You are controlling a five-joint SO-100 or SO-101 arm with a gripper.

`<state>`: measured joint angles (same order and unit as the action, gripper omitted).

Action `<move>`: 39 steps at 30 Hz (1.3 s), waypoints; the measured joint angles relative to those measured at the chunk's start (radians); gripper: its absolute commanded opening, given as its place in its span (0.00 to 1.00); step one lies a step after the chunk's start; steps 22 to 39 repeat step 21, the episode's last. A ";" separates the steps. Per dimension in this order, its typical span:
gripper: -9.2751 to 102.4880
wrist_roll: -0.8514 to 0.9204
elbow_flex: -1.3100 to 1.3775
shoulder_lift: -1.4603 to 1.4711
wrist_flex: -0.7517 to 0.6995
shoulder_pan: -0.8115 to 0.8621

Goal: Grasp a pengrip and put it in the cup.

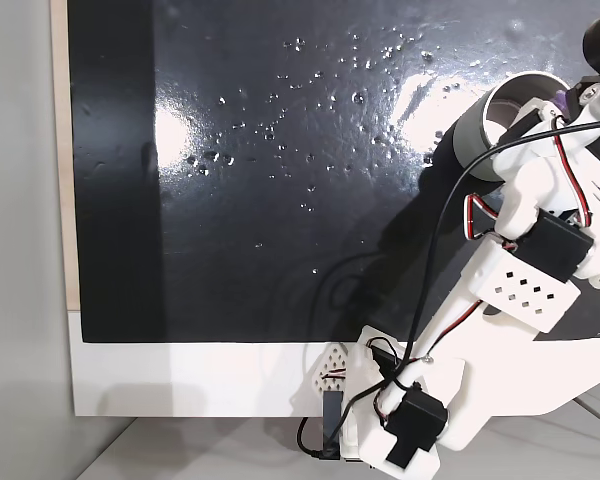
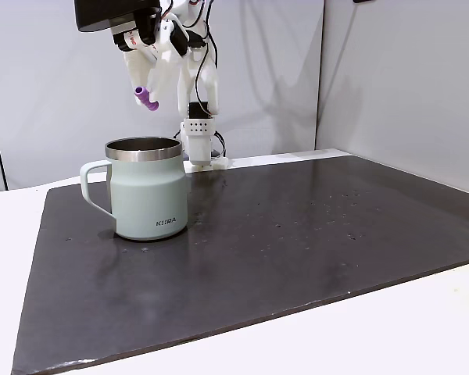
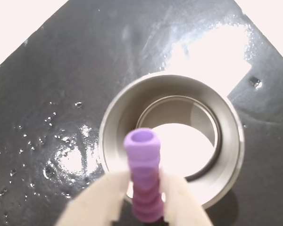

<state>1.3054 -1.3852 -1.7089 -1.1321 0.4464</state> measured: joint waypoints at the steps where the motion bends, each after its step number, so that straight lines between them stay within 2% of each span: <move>1: 0.31 0.000 0.000 0.000 0.000 0.000; 6: 0.37 0.006 0.000 0.000 0.000 0.003; 39: 0.37 0.017 -0.006 0.000 0.000 0.005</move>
